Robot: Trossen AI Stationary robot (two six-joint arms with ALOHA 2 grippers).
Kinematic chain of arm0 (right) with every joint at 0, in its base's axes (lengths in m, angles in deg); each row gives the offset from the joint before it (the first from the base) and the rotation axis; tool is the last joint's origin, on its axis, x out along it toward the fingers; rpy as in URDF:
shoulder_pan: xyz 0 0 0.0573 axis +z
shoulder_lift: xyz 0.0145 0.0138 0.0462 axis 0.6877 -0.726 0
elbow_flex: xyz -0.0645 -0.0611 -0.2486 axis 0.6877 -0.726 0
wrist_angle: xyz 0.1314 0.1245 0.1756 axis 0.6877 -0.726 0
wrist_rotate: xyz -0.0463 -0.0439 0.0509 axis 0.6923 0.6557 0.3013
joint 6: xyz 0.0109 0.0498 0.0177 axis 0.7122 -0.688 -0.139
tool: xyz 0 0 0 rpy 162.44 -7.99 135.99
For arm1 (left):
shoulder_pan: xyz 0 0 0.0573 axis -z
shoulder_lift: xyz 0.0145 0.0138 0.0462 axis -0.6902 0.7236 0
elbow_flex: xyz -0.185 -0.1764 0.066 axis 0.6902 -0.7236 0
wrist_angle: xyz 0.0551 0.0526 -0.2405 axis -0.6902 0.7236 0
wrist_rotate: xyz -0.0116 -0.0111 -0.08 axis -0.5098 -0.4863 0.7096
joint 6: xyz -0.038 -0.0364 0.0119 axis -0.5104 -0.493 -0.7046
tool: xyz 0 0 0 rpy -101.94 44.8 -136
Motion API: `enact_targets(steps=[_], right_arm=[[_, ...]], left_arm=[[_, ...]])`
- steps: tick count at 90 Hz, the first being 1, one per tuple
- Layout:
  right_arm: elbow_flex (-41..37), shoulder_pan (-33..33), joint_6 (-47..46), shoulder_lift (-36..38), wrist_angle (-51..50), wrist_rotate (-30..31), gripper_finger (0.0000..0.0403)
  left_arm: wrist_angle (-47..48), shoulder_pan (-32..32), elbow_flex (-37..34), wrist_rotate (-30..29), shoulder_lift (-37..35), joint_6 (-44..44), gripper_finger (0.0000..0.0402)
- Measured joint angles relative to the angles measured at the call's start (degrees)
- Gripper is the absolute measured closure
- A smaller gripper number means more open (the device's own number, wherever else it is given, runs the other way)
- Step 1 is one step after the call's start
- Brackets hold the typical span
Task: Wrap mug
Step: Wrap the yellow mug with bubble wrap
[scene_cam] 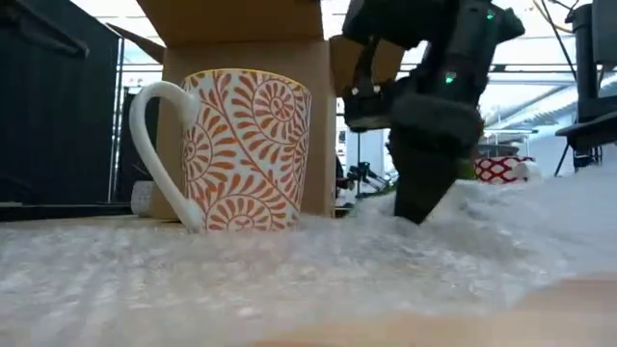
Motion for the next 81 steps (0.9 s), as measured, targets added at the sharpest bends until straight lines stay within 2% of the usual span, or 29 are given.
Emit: enact_targets(steps=[11, 31, 67, 81], right_arm=[[-0.1, 1.5, -4.6, -0.1, -2.1, 0.4, 0.0200], [-0.5, 4.2, -13.4, 0.7, -3.9, 0.4, 0.0200], [-0.4, 10.2, -27.3, 0.9, -8.7, -1.4, 0.0200], [0.8, 11.0, -26.6, 2.0, -10.6, -3.1, 0.0200]], left_arm=[[-5.3, 0.6, -4.6, 1.2, 0.5, -2.4, 0.0230], [-2.6, 0.6, -9.9, 0.0, 0.1, -5.6, 0.0231], [-0.7, -4.6, -10.1, -2.4, -1.2, 13.5, 0.0230], [1.0, -5.4, -8.6, -2.1, -1.5, 15.9, 0.0230]])
